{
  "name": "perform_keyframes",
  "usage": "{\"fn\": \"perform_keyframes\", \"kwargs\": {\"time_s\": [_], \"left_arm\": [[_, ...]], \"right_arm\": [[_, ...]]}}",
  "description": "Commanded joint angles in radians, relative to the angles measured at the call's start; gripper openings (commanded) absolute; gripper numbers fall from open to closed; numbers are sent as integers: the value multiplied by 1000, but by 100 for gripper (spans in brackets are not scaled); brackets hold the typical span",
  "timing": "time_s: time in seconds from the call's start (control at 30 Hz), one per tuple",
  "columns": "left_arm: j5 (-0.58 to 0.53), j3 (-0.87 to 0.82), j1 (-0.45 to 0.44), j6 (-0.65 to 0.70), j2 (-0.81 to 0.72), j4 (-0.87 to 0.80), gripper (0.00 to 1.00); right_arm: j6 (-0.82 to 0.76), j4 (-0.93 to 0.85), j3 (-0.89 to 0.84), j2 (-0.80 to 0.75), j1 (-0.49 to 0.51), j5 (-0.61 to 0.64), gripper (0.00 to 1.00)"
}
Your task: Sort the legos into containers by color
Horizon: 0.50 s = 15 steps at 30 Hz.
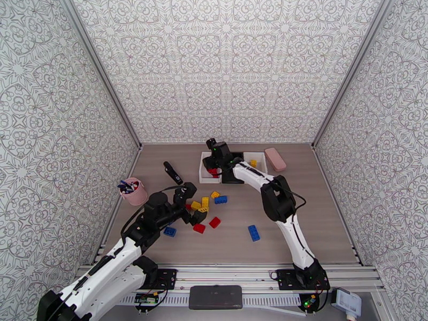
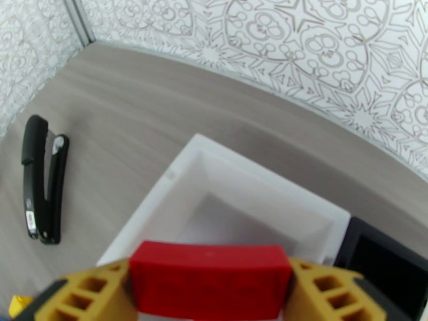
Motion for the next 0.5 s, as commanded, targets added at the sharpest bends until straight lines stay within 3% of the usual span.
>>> {"fn": "perform_keyframes", "kwargs": {"time_s": [0.0,0.13,0.2,0.33,0.47], "left_arm": [[3,-11,14,-4,-14,19,100],[61,-11,39,10,-6,22,100],[107,-10,49,39,-6,18,100],[210,-7,60,148,-4,-7,100],[232,5,68,172,0,-33,100]], "right_arm": [[-33,-3,-50,-136,-4,22,78],[-65,39,-215,-257,-6,19,82],[-128,64,-316,-333,-12,-55,83],[-421,40,-493,-473,-28,-277,86],[-631,-162,-523,-535,-34,-287,88]]}}
